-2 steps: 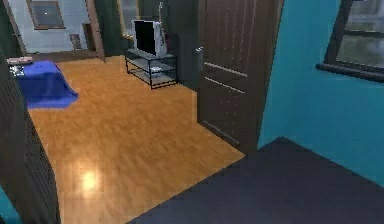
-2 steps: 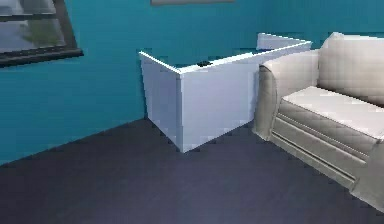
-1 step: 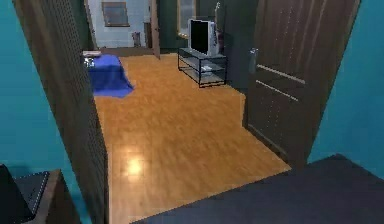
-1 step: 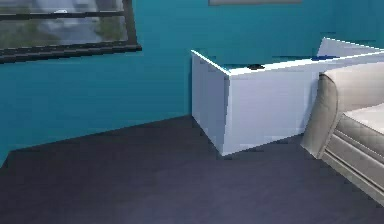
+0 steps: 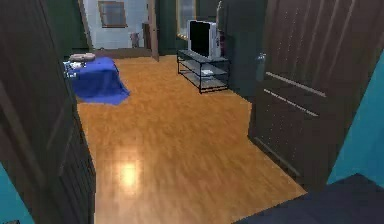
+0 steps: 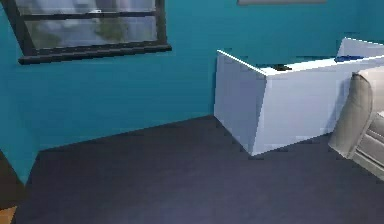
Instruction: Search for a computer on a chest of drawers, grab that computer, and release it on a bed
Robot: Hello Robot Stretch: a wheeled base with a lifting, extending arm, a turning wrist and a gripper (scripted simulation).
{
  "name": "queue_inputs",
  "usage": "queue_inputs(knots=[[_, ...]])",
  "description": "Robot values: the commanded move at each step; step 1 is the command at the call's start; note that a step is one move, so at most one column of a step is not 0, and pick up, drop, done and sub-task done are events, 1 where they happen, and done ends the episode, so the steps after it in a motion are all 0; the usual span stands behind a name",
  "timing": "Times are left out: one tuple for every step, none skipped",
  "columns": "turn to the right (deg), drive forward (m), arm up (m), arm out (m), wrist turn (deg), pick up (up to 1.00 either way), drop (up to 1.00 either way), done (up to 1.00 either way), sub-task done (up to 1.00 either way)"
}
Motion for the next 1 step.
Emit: queue_inputs(knots=[[-45.0, 0.0, 0.0, 0.0, 0.0, 0.0, 0.0, 0.0, 0.0]])
